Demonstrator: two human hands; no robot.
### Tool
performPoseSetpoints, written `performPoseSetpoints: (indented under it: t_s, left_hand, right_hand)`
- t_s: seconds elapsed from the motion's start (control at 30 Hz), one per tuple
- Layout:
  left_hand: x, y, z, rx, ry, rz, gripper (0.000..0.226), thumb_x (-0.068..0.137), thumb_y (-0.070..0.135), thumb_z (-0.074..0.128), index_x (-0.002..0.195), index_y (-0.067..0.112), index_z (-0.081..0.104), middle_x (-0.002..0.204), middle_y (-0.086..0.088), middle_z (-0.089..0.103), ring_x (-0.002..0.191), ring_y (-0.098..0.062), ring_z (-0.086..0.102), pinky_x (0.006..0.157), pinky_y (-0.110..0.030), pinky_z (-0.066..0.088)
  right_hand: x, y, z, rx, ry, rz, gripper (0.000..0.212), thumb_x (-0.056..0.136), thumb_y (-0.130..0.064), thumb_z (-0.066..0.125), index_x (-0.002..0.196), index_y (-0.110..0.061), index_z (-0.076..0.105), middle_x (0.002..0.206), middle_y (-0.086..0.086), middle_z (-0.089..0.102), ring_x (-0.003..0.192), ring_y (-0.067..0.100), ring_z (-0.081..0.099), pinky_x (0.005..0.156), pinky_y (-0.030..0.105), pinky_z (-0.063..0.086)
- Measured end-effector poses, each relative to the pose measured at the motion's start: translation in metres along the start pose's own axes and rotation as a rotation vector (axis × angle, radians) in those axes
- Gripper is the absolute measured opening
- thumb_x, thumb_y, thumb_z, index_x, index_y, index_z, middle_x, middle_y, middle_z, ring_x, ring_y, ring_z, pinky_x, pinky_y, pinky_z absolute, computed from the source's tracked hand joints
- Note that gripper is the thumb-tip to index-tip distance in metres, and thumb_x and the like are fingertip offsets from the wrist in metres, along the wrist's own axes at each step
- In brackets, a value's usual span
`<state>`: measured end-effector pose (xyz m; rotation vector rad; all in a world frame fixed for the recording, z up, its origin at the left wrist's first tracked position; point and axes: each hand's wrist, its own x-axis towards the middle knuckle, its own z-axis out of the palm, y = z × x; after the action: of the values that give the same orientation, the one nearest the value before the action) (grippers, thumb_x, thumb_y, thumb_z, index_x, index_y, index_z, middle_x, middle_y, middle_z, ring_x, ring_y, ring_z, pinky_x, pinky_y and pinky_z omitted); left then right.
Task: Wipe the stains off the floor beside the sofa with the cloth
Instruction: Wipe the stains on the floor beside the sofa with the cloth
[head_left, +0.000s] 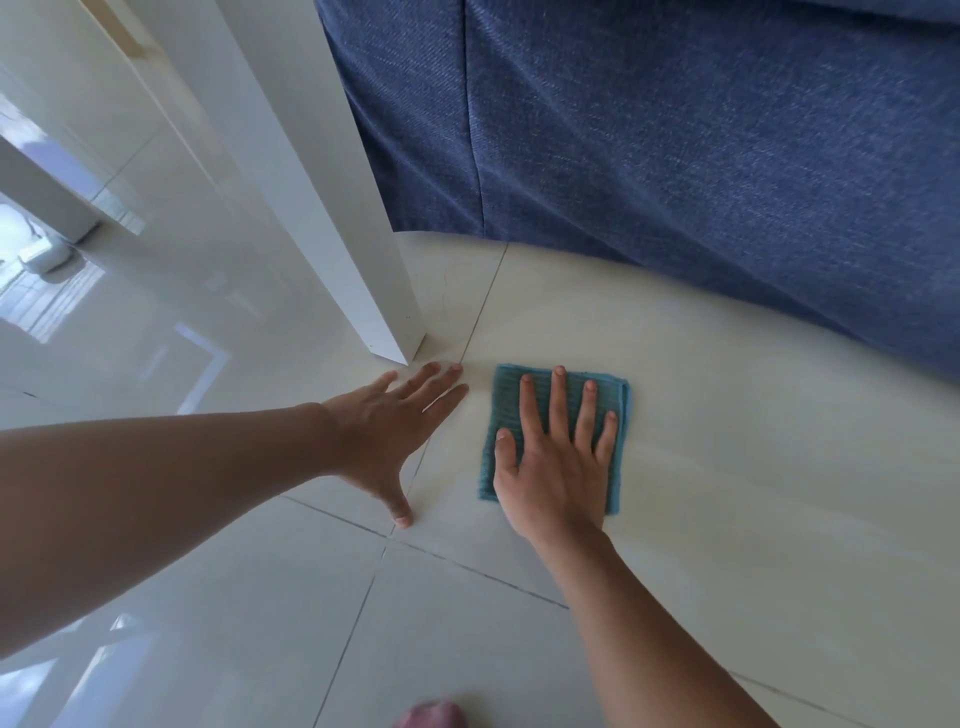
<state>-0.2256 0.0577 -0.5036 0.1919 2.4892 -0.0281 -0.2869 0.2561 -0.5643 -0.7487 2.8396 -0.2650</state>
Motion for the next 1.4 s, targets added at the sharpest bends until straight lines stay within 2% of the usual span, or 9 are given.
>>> performPoseSetpoints:
  t_s: [0.2, 0.33, 0.43, 0.57, 0.7, 0.8, 0.97, 1.17, 1.4]
  left_hand:
    - [-0.009, -0.01, 0.006, -0.045, 0.008, 0.016, 0.16, 0.046, 0.083, 0.074, 0.152, 0.013, -0.024, 0.16, -0.009, -0.029, 0.147, -0.018, -0.026, 0.122, -0.038, -0.007]
    - [-0.008, -0.007, 0.011, -0.008, 0.01, 0.028, 0.155, 0.049, 0.089, 0.066, 0.152, 0.016, -0.025, 0.159, -0.01, -0.031, 0.146, -0.024, -0.029, 0.123, -0.045, -0.005]
    - [0.001, 0.007, 0.008, 0.013, 0.009, 0.07, 0.151, 0.052, 0.089, 0.064, 0.153, 0.017, -0.023, 0.159, -0.009, -0.032, 0.146, -0.029, -0.029, 0.121, -0.046, -0.01]
    - [0.017, 0.022, -0.001, -0.007, 0.026, 0.057, 0.15, 0.054, 0.089, 0.062, 0.152, 0.018, -0.026, 0.158, -0.007, -0.035, 0.146, -0.029, -0.028, 0.119, -0.06, -0.001]
    - [0.038, 0.034, -0.015, 0.052, 0.038, 0.096, 0.146, 0.056, 0.09, 0.058, 0.152, 0.017, -0.025, 0.158, -0.006, -0.035, 0.147, -0.03, -0.027, 0.119, -0.06, 0.001]
    - [0.054, 0.043, -0.026, 0.046, 0.041, 0.105, 0.146, 0.056, 0.089, 0.059, 0.151, 0.018, -0.026, 0.158, -0.006, -0.035, 0.146, -0.029, -0.028, 0.119, -0.06, 0.001]
    - [0.064, 0.037, -0.03, 0.034, 0.057, 0.138, 0.144, 0.056, 0.094, 0.051, 0.152, 0.02, -0.025, 0.158, -0.002, -0.035, 0.145, -0.022, -0.03, 0.121, -0.054, -0.004]
    - [0.035, 0.023, -0.01, 0.037, 0.074, 0.139, 0.132, 0.064, 0.096, 0.038, 0.155, 0.019, -0.018, 0.159, -0.004, -0.033, 0.146, -0.019, -0.031, 0.122, -0.048, -0.006]
    - [-0.015, 0.001, 0.014, -0.043, 0.043, 0.022, 0.124, 0.071, 0.092, 0.039, 0.155, 0.021, -0.018, 0.16, 0.0, -0.031, 0.148, -0.016, -0.025, 0.123, -0.05, 0.001]
  right_hand:
    - [-0.024, -0.023, 0.004, 0.043, 0.002, -0.075, 0.064, 0.098, -0.051, 0.026, 0.158, -0.028, 0.021, 0.168, 0.005, 0.011, 0.154, 0.035, 0.002, 0.122, 0.059, 0.006]
    - [-0.047, -0.012, 0.005, 0.053, -0.02, -0.131, 0.063, 0.098, -0.054, 0.031, 0.157, -0.033, 0.023, 0.168, -0.001, 0.011, 0.155, 0.03, 0.006, 0.123, 0.058, 0.006]
    - [-0.052, 0.019, 0.001, 0.015, -0.015, -0.096, 0.066, 0.096, -0.057, 0.033, 0.157, -0.036, 0.023, 0.168, -0.005, 0.014, 0.155, 0.027, 0.01, 0.123, 0.056, 0.004]
    - [-0.044, 0.084, -0.01, -0.038, 0.024, 0.082, 0.068, 0.094, -0.058, 0.032, 0.157, -0.033, 0.025, 0.167, -0.003, 0.017, 0.153, 0.03, 0.014, 0.123, 0.055, 0.005]
    - [-0.055, 0.155, -0.022, -0.036, 0.065, 0.354, 0.072, 0.092, -0.059, 0.025, 0.157, -0.028, 0.025, 0.168, -0.001, 0.017, 0.153, 0.031, 0.013, 0.123, 0.057, 0.006]
    - [-0.073, 0.193, -0.03, -0.018, 0.066, 0.542, 0.071, 0.094, -0.06, 0.018, 0.159, -0.031, 0.012, 0.169, -0.003, 0.006, 0.154, 0.027, 0.005, 0.123, 0.056, 0.002]
    - [-0.054, 0.194, -0.035, 0.003, 0.065, 0.699, 0.068, 0.098, -0.055, 0.024, 0.16, -0.031, 0.006, 0.169, -0.002, -0.003, 0.154, 0.028, -0.003, 0.122, 0.054, -0.003]
    - [0.001, 0.167, -0.039, -0.034, 0.027, 0.571, 0.068, 0.097, -0.056, 0.016, 0.159, -0.031, 0.003, 0.169, -0.001, -0.007, 0.154, 0.03, -0.008, 0.121, 0.056, -0.006]
    - [0.057, 0.073, -0.028, -0.046, -0.027, 0.254, 0.066, 0.098, -0.055, 0.015, 0.159, -0.033, -0.001, 0.169, 0.001, -0.012, 0.153, 0.034, -0.014, 0.119, 0.059, -0.012]
